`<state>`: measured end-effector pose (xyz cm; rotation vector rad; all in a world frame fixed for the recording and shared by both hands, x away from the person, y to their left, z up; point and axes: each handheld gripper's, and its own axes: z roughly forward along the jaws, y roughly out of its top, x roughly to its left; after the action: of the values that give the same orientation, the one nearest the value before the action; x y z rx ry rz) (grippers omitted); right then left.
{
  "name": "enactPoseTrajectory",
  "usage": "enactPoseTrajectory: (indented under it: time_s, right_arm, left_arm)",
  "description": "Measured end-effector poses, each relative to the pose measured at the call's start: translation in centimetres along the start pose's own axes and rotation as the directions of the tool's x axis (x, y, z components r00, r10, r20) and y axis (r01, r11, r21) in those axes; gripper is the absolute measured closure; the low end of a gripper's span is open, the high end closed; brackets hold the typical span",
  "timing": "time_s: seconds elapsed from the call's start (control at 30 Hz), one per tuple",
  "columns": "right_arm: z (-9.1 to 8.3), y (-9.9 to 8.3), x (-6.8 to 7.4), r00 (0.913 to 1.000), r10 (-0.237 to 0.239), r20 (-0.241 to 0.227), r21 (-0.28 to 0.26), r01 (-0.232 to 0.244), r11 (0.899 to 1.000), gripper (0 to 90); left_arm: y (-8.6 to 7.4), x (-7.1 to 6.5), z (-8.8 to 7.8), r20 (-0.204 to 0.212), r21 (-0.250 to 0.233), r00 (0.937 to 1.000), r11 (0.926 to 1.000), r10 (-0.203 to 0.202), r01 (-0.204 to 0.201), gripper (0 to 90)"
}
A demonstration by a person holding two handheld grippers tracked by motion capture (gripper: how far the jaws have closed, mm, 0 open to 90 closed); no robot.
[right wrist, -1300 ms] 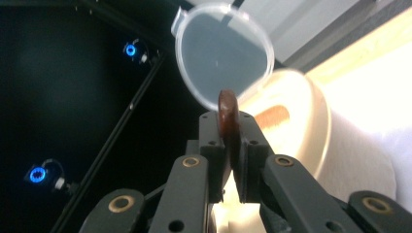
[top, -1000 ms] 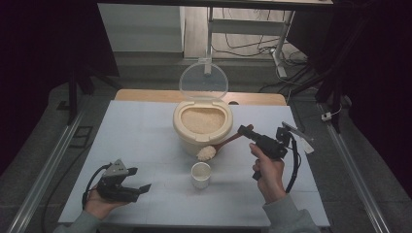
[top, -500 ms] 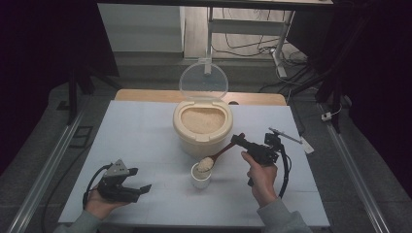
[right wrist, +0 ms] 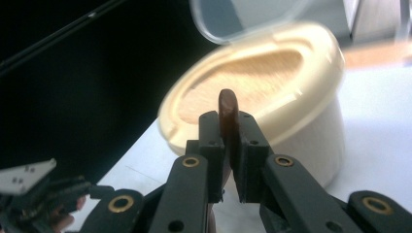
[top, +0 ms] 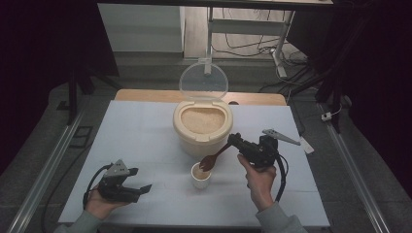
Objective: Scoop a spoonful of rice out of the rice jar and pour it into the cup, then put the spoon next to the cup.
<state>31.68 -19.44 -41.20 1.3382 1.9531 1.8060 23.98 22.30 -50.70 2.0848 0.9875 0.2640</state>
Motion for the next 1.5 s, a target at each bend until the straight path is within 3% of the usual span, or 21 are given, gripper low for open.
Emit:
enactPoseTrajectory:
  time_s: [0.1, 0.17, 0.37, 0.57, 0.73, 0.93, 1.23, 1.5]
  right_arm:
    - [-0.5, 0.0, 1.2, 0.9925, -0.122, -0.001, -0.017, 0.122, 0.992, 83.7]
    - [-0.7, -0.1, 1.7, 0.9891, -0.147, -0.013, -0.026, 0.146, 0.989, 83.7]
    - [-1.4, 0.0, 0.7, 0.9928, -0.109, -0.050, -0.064, 0.105, 0.992, 83.7]
    - [-3.8, 0.9, -0.4, 0.9921, -0.100, -0.076, -0.100, 0.092, 0.991, 83.7]
    - [-5.2, 1.6, -1.2, 0.9877, -0.125, -0.094, -0.023, 0.123, 0.992, 83.7]
    - [-4.5, 1.6, -1.5, 0.9833, -0.138, -0.119, 0.073, 0.147, 0.986, 83.7]
    - [-4.2, 1.5, -0.9, 0.9780, -0.155, -0.140, 0.113, 0.171, 0.979, 83.7]
    - [-3.5, 1.3, -0.8, 0.9717, -0.166, -0.167, 0.184, 0.197, 0.963, 83.6]
  left_arm:
    - [0.0, 0.0, 0.1, 0.000, 0.001, 1.0000, 1.0000, -0.001, 0.001, 18.0]
    - [0.0, 0.0, 0.1, -0.001, 0.001, 1.0000, 1.0000, 0.001, -0.001, 18.0]
    - [-0.1, 0.1, 0.0, -0.004, -0.002, 1.0000, 1.0000, -0.004, 0.004, 18.1]
    - [0.0, 0.1, -0.1, -0.010, -0.010, 0.9999, 0.9999, -0.001, 0.001, 18.1]
    - [0.0, 0.0, -0.1, -0.013, -0.017, 0.9999, 0.9998, 0.005, -0.005, 18.0]
    - [0.1, 0.2, -0.1, -0.015, -0.026, 0.9999, 0.9996, 0.005, -0.005, 17.8]
    - [0.0, 0.2, -0.2, -0.018, -0.030, 0.9998, 0.9995, 0.006, -0.006, 17.5]
    - [0.1, 0.2, 0.0, -0.016, -0.022, 0.9998, 0.9997, 0.009, -0.009, 17.5]
